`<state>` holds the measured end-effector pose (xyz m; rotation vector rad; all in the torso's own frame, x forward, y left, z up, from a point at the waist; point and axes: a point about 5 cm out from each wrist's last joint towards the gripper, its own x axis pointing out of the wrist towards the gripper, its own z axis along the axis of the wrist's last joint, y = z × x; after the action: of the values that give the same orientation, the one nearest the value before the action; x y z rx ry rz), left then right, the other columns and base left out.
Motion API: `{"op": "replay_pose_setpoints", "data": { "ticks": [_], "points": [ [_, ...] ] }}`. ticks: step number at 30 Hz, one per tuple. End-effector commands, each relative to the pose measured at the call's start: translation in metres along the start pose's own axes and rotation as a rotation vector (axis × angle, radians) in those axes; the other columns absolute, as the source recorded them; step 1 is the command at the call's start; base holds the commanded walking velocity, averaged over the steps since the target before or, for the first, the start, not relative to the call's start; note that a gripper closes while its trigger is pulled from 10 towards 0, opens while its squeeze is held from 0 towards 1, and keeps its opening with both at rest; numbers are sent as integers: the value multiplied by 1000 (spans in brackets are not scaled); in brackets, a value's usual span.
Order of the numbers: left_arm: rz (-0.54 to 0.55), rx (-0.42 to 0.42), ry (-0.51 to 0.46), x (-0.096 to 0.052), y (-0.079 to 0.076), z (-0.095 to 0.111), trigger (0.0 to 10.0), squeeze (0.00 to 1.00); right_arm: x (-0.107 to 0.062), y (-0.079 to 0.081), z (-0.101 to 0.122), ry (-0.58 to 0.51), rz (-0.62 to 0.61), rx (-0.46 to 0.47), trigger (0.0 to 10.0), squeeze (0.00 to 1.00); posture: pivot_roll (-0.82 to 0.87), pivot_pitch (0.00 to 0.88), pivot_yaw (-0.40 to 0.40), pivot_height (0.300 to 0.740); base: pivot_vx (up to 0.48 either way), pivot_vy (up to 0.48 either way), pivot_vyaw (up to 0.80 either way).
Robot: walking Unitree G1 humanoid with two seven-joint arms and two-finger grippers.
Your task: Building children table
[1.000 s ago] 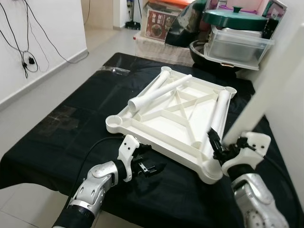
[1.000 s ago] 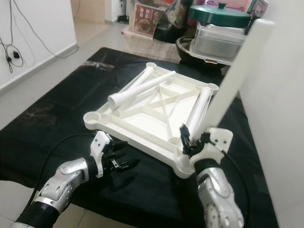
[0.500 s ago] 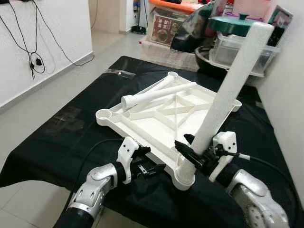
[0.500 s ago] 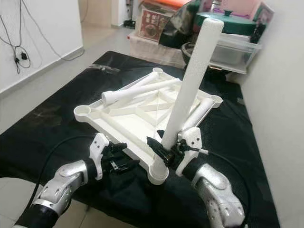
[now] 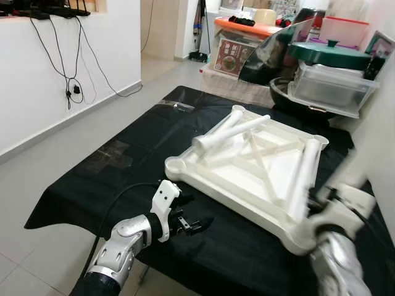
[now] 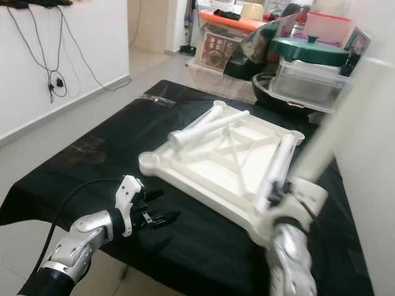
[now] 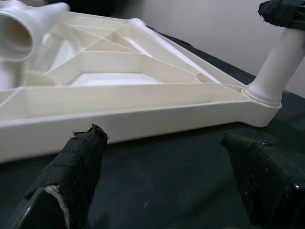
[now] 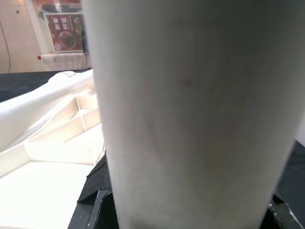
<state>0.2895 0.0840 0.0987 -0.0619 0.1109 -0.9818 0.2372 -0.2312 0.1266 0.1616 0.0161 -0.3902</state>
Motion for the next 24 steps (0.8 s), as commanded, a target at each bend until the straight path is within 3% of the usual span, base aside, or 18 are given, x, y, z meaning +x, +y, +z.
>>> {"op": "replay_pose_setpoints", "data": {
  "ticks": [1,2,3,4,7,8,9,10,11,12,13,15,18,19,20,21,23,24],
  "points": [
    [-29,5,17,4,-5,-3,10000,0,-7,18,-10,50,125,28,10000,278,92,0,-103,740,0,0,0],
    [-29,5,17,4,-5,-3,10000,0,-7,18,-10,50,125,28,10000,278,92,0,-103,740,0,0,0],
    [-30,4,17,4,-5,-3,10000,0,-7,26,-4,22,190,29,10000,1000,93,0,-104,740,0,0,0],
    [-31,4,15,5,-5,-3,10000,0,-6,33,-1,20,264,54,10000,1000,96,0,-105,740,0,0,0],
    [-31,3,14,5,-5,-3,10000,0,-5,37,1,23,312,71,10000,1000,96,0,-105,740,0,0,0],
    [-32,4,13,6,-5,-2,10000,0,-3,43,4,23,390,73,10000,153,103,0,-112,740,0,0,0],
    [-28,4,10,5,-4,-1,10000,0,-4,52,10,30,531,79,10000,0,106,0,-112,740,0,0,0],
    [-25,5,10,4,-3,-1,10000,0,-8,60,16,36,709,66,10000,0,110,0,-113,740,0,0,0],
    [-25,5,10,4,-3,-1,10000,0,-8,60,16,36,709,66,10000,0,110,0,-113,740,0,0,0],
    [-24,5,10,3,-3,-1,10000,0,-14,66,20,45,846,54,10000,0,110,0,-113,740,0,0,0],
    [-24,5,10,3,-3,-1,10000,0,-14,66,20,45,846,54,10000,0,110,0,-113,740,0,0,0],
    [-23,7,12,2,-2,-2,10000,0,-23,70,21,97,1066,8,10000,0,116,0,-120,740,0,0,0],
    [-17,8,12,2,-1,-2,10000,0,-26,72,13,143,1168,-33,10000,0,116,0,-120,740,0,0,0],
    [-15,8,10,2,-2,-1,10000,0,-26,73,8,165,1187,-38,8000,0,131,0,-130,740,0,0,0],
    [-14,9,9,3,-2,-1,10000,0,-26,74,4,178,1194,-39,8000,0,131,0,-130,740,0,0,0],
    [-13,9,8,2,-2,0,10000,0,-18,73,-3,186,1112,-56,0,0,137,0,-134,740,0,0,0],
    [-13,9,8,2,-2,0,10000,0,-18,73,-3,186,1112,-56,0,0,137,0,-134,740,0,0,0],
    [-11,9,8,2,-2,0,10000,0,-7,71,-10,200,996,-75,0,0,137,0,-133,740,0,0,0]
  ]
}}
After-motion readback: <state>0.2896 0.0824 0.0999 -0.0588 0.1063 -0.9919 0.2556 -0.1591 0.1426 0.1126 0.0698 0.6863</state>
